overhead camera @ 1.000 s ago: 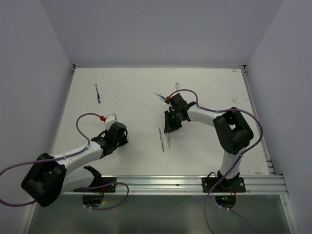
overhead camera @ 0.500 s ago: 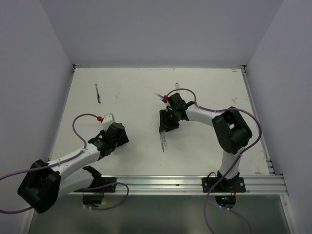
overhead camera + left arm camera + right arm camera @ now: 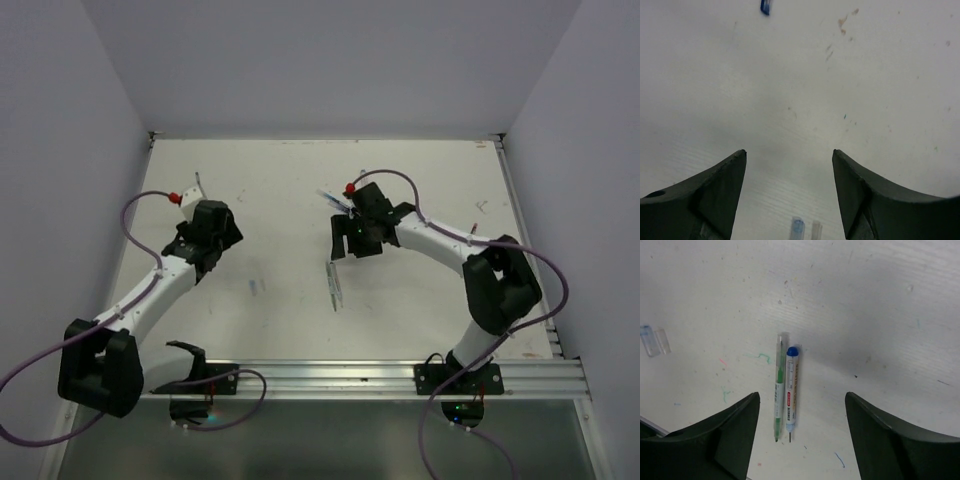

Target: Open the pen caps

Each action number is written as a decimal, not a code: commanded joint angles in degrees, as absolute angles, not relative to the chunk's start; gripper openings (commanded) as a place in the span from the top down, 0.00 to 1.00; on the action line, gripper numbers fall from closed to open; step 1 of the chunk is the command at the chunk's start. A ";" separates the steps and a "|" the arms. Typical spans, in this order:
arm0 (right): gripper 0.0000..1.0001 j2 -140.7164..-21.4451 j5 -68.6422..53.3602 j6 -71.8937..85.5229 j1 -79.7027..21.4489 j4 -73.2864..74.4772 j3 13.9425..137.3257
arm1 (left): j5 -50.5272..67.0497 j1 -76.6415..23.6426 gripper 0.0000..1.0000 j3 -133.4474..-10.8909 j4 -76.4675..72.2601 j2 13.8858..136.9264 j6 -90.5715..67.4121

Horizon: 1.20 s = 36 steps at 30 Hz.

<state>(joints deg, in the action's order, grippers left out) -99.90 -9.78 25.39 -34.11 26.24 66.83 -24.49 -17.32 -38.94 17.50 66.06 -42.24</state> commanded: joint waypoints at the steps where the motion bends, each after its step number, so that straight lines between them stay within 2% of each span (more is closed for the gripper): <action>1: 0.24 -91.51 -0.99 24.61 -34.10 30.41 66.89 | -28.29 -13.90 0.28 -49.62 15.90 71.00 -34.73; 3: 0.21 -89.31 -0.18 24.35 -34.01 31.54 65.83 | -32.16 -12.84 0.28 -53.51 16.52 76.43 -32.01; 6: 0.21 -86.75 3.33 23.82 -34.01 33.74 65.30 | -31.82 -9.59 0.31 -60.28 16.79 84.33 -29.10; 11: 0.21 -82.89 6.94 22.68 -33.93 35.16 62.50 | -23.94 -3.61 0.38 -66.35 10.38 95.34 -24.35; 14: 0.20 -79.73 5.01 21.27 -34.10 33.05 59.33 | -18.47 -0.45 0.44 -69.78 9.32 102.90 -24.87; 16: 0.15 -78.23 5.45 21.01 -34.01 32.17 58.36 | -17.32 0.00 0.45 -70.57 6.78 104.49 -24.87; 28: 0.15 -73.74 3.26 19.42 -34.01 31.56 58.01 | -17.67 2.46 0.52 -77.51 5.54 113.46 -23.12; 36: 0.15 -73.56 1.50 19.51 -34.01 30.67 57.57 | -15.82 3.60 0.60 -78.31 5.19 117.07 -23.03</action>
